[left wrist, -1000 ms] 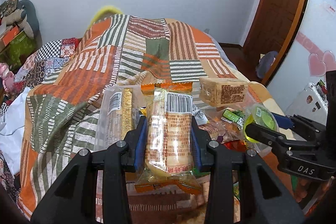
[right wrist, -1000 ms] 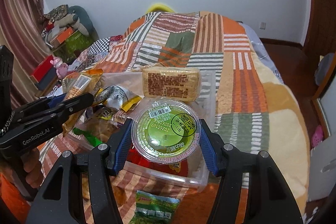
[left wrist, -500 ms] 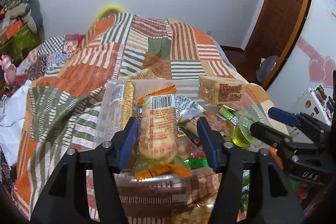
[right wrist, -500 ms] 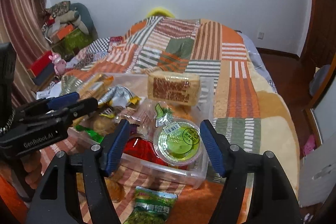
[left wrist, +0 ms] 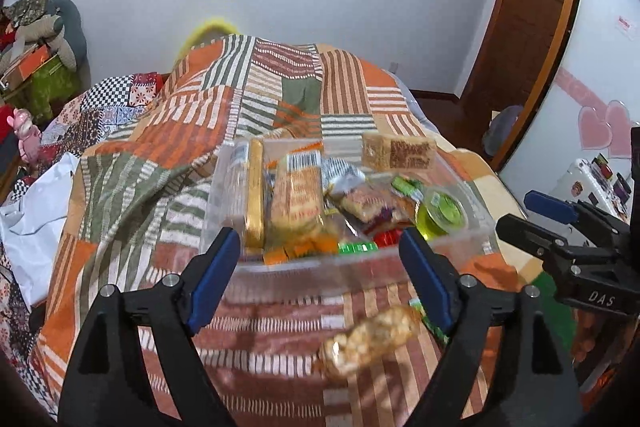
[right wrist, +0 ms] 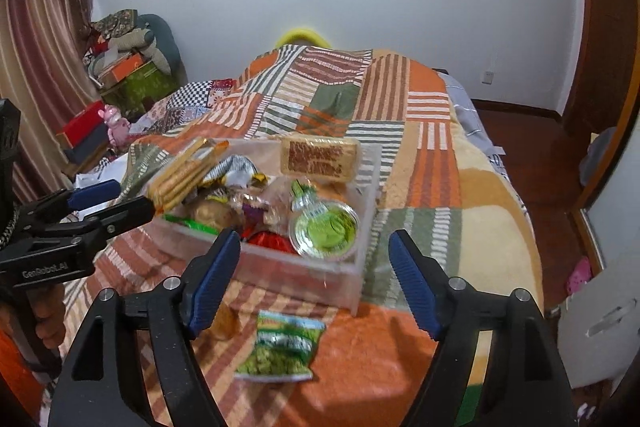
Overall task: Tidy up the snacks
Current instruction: 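Lower both open tools to the puffed cracker bag and green pea bag, then grasp the puffed cracker bag with the left tool while the right tool grasps the green pea bag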
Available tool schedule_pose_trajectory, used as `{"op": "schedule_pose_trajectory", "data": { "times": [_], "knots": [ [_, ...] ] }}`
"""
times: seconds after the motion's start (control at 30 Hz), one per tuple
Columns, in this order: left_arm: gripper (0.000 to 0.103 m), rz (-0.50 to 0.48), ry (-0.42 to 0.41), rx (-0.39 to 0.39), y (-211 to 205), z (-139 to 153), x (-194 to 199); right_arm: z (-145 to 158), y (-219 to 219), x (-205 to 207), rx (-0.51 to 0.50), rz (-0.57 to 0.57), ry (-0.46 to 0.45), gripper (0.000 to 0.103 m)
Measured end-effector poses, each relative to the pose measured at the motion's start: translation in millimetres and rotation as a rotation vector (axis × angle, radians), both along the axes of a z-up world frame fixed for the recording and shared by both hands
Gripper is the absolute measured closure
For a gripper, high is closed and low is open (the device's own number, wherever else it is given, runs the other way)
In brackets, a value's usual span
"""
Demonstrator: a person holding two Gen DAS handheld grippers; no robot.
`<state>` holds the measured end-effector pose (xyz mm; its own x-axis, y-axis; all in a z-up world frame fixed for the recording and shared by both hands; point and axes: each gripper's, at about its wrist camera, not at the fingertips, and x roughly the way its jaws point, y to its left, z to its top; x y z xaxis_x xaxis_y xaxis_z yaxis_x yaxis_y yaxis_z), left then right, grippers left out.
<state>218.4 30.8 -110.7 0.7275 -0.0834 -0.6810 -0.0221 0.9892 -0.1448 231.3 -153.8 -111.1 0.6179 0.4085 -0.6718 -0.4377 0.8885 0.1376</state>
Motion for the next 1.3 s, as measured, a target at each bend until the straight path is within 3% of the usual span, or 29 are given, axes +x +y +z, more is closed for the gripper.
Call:
{"op": "schedule_pose_trajectory", "data": {
  "times": [0.23, 0.73, 0.87, 0.93, 1.0, 1.17, 1.23, 1.3],
  "knots": [
    [0.014, -0.035, 0.043, 0.041, -19, -23, -20, -12, -11, -13, 0.016, 0.004, 0.041, 0.027],
    [0.013, -0.045, 0.201, 0.009, -43, -80, 5, -54, -17, -19, 0.023, 0.0, 0.173, 0.027],
    [0.013, -0.043, 0.2, -0.046, -33, -87, 4, -61, -13, -20, 0.026, 0.012, 0.195, 0.027],
    [0.016, -0.041, 0.188, -0.054, -28, -87, 1, -65, -8, -20, 0.021, 0.02, 0.207, 0.027],
    [0.029, -0.051, 0.181, -0.065, -25, -86, -2, -70, -2, -18, 0.015, 0.033, 0.222, 0.027],
    [0.03, -0.057, 0.169, -0.06, -21, -83, -8, -81, 11, -17, 0.011, 0.075, 0.266, 0.027],
    [0.031, -0.058, 0.164, -0.061, -20, -82, -10, -85, 15, -17, -0.006, 0.091, 0.273, 0.03],
    [0.031, -0.056, 0.161, -0.061, -20, -81, -12, -85, 17, -17, -0.012, 0.095, 0.261, 0.043]
  ]
}}
